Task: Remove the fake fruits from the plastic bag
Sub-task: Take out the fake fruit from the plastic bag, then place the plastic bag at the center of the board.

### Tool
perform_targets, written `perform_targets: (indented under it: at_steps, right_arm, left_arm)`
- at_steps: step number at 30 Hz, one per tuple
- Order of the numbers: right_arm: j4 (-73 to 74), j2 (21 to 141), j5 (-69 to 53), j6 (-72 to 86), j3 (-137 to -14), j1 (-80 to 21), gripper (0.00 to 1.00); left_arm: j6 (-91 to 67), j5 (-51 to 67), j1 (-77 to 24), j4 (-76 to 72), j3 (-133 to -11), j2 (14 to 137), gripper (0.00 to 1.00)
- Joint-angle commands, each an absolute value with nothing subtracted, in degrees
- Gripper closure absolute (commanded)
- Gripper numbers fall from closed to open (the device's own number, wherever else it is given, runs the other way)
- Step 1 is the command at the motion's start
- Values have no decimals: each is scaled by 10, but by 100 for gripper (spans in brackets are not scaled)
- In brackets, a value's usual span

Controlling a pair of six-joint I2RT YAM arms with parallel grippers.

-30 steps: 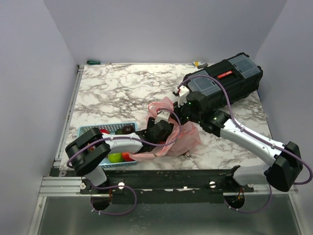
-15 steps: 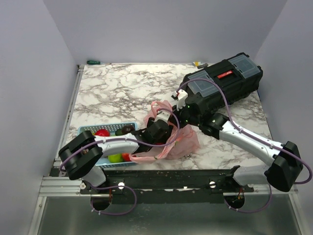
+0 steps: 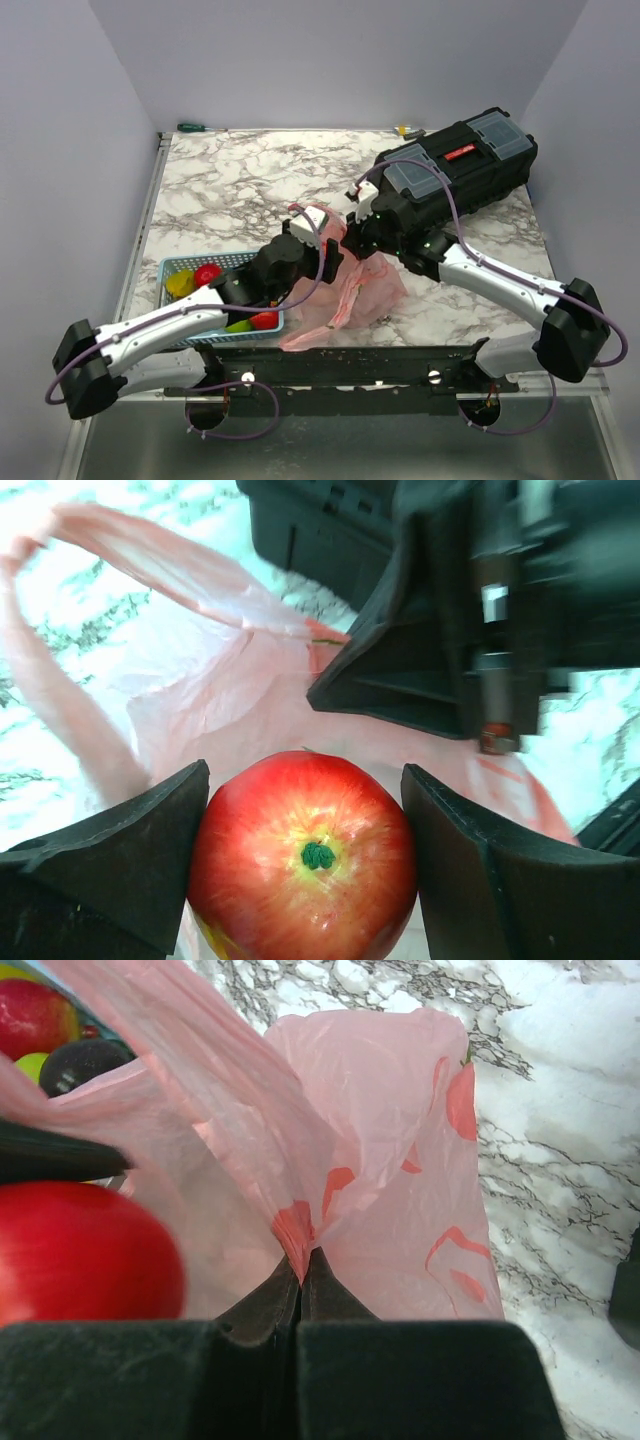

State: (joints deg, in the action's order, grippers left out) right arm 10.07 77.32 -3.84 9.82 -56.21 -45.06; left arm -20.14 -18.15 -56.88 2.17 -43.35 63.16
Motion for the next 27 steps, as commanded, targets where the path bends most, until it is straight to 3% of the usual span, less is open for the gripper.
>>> perform_targets:
  at_steps: [1,17,23,27]
  right_arm:
    - [85,811,-3,110,-597,-455,99]
    - [102,933,48,128,-754,-432,99]
    - [145,989,54,128,-840,-419,96]
    - [173,1020,67,126,-889,-417,90]
  left_arm:
    - [-185,-184,-570,64,-428,538,100]
    - [-205,-436,-569,222,-358,260,100]
    - [-429,-590,-567,390,-371,355,100]
    - [-560,-614,-564,480,-394,451,100]
